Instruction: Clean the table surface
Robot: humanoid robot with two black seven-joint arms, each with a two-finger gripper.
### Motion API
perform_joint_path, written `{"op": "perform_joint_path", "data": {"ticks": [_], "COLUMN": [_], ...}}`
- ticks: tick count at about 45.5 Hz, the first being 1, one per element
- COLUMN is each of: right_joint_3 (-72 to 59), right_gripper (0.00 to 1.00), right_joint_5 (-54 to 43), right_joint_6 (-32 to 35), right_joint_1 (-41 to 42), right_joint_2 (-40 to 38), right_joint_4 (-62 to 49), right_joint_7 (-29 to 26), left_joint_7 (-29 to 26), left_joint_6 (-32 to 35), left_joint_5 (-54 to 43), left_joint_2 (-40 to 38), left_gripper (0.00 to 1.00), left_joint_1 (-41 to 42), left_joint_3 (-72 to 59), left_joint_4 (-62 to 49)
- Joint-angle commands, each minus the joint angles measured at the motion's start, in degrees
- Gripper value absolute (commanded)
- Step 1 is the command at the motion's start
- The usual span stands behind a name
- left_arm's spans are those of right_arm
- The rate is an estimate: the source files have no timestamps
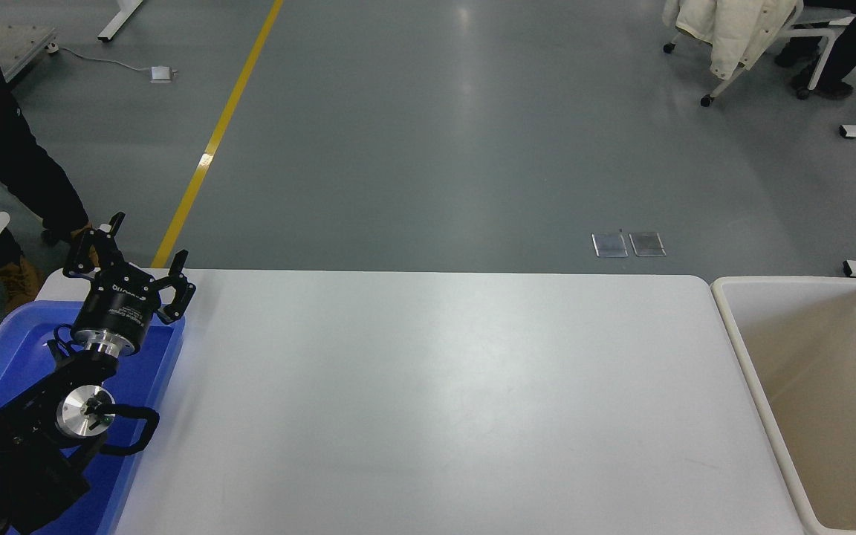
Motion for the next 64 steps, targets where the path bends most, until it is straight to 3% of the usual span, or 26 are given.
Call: {"op": "perform_joint_path", "data": {"ticks": [1, 13, 38, 43, 50, 64], "right_joint_3": [-1.0, -0.1, 0.1, 0.4, 0.8, 2.3], "right_gripper": [0.00, 0.00, 0.00, 0.55, 0.96, 0.99], "right_joint_5": [1.5, 1.5, 1.5, 1.5, 1.6, 1.6], "right_joint_6": [0.0, -0.2, -0.6, -2.4, -5.4, -4.6], "right_joint_1": [-6.5, -12.3, -13.2, -12.8, -12.5, -11.8], "right_joint_2": [5.8, 11.6, 12.2, 12.1, 12.0, 12.0], "right_joint_4": [-1.1, -0.8, -0.7, -1.1, -0.6, -0.3], "right_joint_7": [-1.1, -0.9, -0.9, -0.9, -0.9, -0.9], "left_joint_7": [0.0, 0.0, 0.0, 0.0, 0.0, 0.0], "left_joint_6": [0.0, 0.0, 0.0, 0.0, 0.0, 0.0], "left_joint_5": [0.1, 0.1, 0.0, 0.0, 0.0, 0.0], "left_joint_2": [0.0, 0.0, 0.0, 0.1, 0.0, 0.0], "left_gripper": [1.00, 1.00, 1.00, 1.00, 1.00, 1.00], "left_joint_1": [0.0, 0.0, 0.0, 0.0, 0.0, 0.0], "left_joint_3": [0.0, 0.0, 0.0, 0.0, 0.0, 0.0], "left_joint_4": [0.0, 0.0, 0.0, 0.0, 0.0, 0.0]}}
